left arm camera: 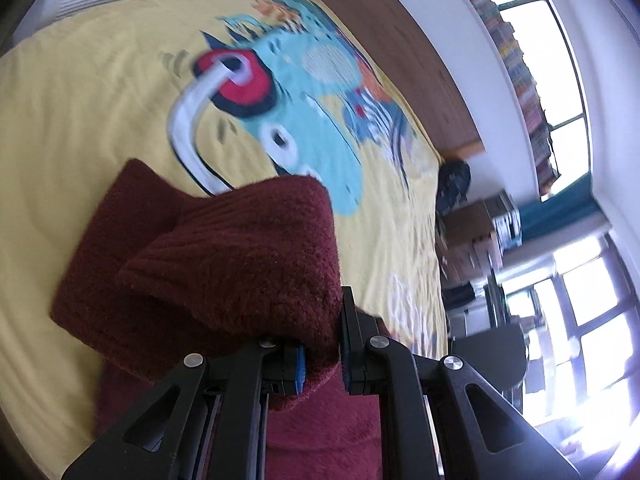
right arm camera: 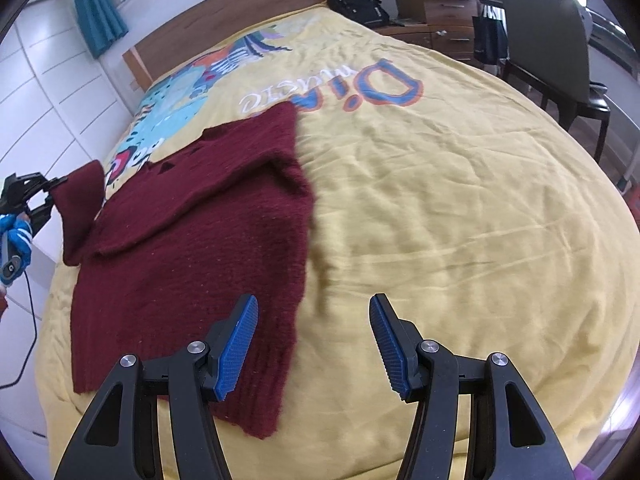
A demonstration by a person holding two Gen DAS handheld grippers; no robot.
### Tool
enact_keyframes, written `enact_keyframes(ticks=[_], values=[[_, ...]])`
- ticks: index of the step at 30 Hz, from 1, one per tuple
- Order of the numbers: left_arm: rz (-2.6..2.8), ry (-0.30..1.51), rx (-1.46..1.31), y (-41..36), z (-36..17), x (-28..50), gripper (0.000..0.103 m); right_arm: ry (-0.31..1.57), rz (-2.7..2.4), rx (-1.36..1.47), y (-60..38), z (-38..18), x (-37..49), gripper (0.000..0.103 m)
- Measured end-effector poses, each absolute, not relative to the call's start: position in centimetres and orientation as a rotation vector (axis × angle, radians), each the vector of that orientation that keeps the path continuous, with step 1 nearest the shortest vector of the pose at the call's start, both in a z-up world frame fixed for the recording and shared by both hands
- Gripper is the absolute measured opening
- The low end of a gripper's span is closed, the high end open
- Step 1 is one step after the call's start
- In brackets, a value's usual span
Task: Fold small clothes
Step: 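Lift the held sleeve and fold it across the sweater body with the left gripper, then open the left gripper to release the sleeve onto the sweater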
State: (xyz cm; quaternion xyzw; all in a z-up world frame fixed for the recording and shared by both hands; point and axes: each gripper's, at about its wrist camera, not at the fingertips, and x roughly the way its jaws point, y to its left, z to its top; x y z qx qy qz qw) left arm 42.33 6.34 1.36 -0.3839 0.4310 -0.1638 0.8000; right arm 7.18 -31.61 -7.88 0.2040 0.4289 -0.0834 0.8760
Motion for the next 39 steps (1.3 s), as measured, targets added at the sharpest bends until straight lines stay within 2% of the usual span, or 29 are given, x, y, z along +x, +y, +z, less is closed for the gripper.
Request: enact_keyframes(ticks=[14,21,30,33,37,39], values=[[-0.506,1.094,-0.597,-8.3,-2.2,38.0,0.01,0.896,-0.218,0.468,-34.0,-8.9,5.0,0.06],[-0.499,1.173,-0.539,-10.9,-5.3,35.6,0.01,0.904,-0.209,0.475,-34.0,-9.6,5.2,0.06],[-0.466,1.211,-0.452,-12.5,-6.8,34.8,0.011,0.901,-0.21,0.478,-34.2,-9.6,5.2,0.06],[-0.477,1.212,-0.499,-11.2,-7.0,34.5,0.019,0.897,-0.215,0.48,-34.4,-9.5,5.2,0.06],[-0.475,1.195,-0.547,-9.1,-6.1,34.1,0.04,0.894,-0.213,0.479,-34.5,-9.6,5.4,0.06],[-0.459,1.185,-0.564,-7.9,-5.7,34.2,0.042,0.894,-0.211,0.475,-34.5,-9.5,5.4,0.06]])
